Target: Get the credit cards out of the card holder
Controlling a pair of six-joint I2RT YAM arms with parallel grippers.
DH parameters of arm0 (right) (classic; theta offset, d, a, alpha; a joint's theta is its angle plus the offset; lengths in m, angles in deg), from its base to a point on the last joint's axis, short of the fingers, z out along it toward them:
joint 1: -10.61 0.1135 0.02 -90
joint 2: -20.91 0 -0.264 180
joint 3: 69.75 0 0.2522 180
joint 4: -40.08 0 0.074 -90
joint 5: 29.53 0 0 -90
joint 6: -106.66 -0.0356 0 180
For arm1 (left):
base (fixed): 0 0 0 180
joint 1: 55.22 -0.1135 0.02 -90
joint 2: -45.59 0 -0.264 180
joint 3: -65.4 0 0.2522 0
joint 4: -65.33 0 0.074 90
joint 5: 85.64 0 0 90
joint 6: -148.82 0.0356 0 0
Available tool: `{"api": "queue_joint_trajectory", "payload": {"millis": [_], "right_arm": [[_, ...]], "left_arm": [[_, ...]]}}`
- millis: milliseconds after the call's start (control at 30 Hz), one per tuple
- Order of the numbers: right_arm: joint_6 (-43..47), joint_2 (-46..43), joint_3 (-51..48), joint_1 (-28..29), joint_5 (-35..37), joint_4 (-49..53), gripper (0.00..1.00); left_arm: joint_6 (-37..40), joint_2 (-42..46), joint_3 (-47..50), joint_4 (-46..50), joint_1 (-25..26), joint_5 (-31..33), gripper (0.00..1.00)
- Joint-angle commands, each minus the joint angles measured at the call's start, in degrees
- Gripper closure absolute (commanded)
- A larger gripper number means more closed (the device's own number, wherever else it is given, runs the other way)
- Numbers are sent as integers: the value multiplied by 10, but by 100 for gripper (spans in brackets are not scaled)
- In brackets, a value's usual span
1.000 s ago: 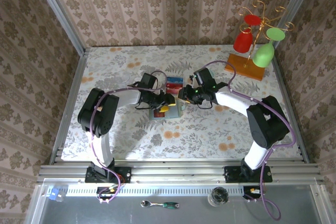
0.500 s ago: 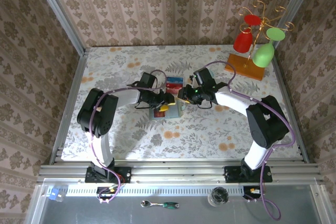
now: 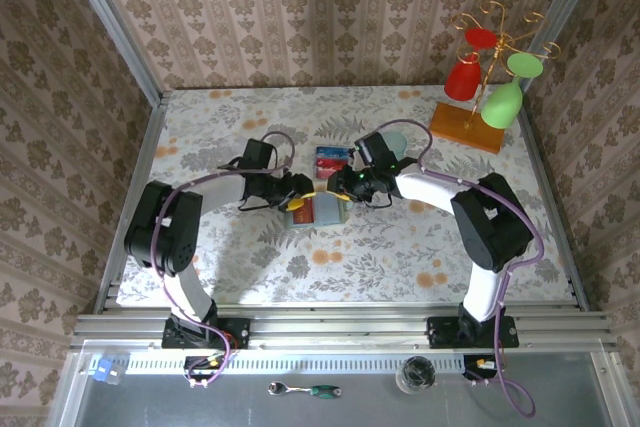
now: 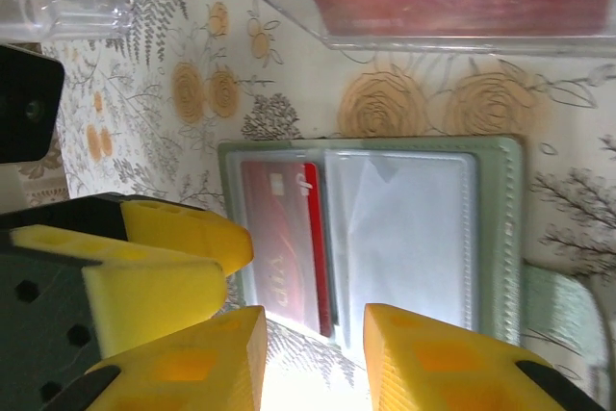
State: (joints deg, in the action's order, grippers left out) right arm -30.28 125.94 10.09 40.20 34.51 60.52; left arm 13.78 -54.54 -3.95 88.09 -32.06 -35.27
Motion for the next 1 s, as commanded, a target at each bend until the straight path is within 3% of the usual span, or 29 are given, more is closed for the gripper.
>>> {"api": "queue_joint_trajectory", "payload": {"millis": [0,267,400,967], "right_arm": [[-9,15,24,8,-11,-8,68],[-13,40,48,22,-16,-4,68],[-16,53,60,29,-19,-2,68],[-18,91,96,46,-35,8,68]], "left_arm": [[14,27,16,18,-13,7,48],[23,42,38,25,-34,10,50],[29,40,46,31,-39,12,57],[57,32,64,60,-44,47,98]]}}
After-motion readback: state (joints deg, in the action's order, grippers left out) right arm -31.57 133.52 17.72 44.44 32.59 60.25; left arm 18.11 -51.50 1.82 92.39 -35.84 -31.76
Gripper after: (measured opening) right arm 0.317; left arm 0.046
